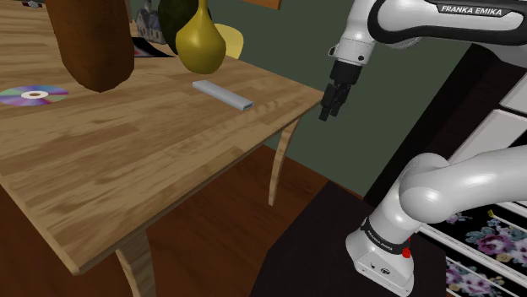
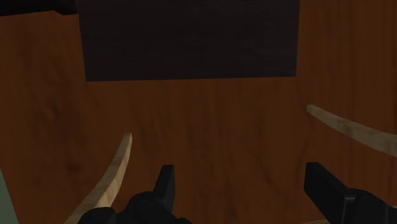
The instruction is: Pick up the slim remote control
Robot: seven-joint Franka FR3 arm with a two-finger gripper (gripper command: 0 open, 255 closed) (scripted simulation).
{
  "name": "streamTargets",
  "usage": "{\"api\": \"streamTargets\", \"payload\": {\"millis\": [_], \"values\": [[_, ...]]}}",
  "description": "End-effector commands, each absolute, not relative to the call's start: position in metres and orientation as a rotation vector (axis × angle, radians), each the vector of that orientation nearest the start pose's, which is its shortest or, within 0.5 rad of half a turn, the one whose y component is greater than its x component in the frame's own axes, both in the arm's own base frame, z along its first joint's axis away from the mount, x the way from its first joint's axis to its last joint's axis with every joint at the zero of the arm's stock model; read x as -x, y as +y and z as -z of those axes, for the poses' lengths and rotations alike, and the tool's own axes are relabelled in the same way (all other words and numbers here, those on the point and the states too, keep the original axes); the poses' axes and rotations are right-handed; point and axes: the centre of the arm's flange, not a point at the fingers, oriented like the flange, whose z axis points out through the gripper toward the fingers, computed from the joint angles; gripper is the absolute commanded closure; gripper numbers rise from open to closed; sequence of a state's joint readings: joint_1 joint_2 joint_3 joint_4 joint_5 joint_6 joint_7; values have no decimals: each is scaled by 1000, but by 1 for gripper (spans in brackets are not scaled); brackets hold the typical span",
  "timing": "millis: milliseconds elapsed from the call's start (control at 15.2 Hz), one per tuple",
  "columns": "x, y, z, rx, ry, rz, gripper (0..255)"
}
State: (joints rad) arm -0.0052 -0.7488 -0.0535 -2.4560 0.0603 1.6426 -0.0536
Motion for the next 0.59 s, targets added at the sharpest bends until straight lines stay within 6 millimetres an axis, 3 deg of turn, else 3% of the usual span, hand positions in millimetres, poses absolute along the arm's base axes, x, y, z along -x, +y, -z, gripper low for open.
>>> {"api": "streamTargets", "payload": {"millis": [0,528], "values": [[-318,-16,-538,3041,-6,-92,0],[-406,41,-545,3066,26,-65,0]]}}
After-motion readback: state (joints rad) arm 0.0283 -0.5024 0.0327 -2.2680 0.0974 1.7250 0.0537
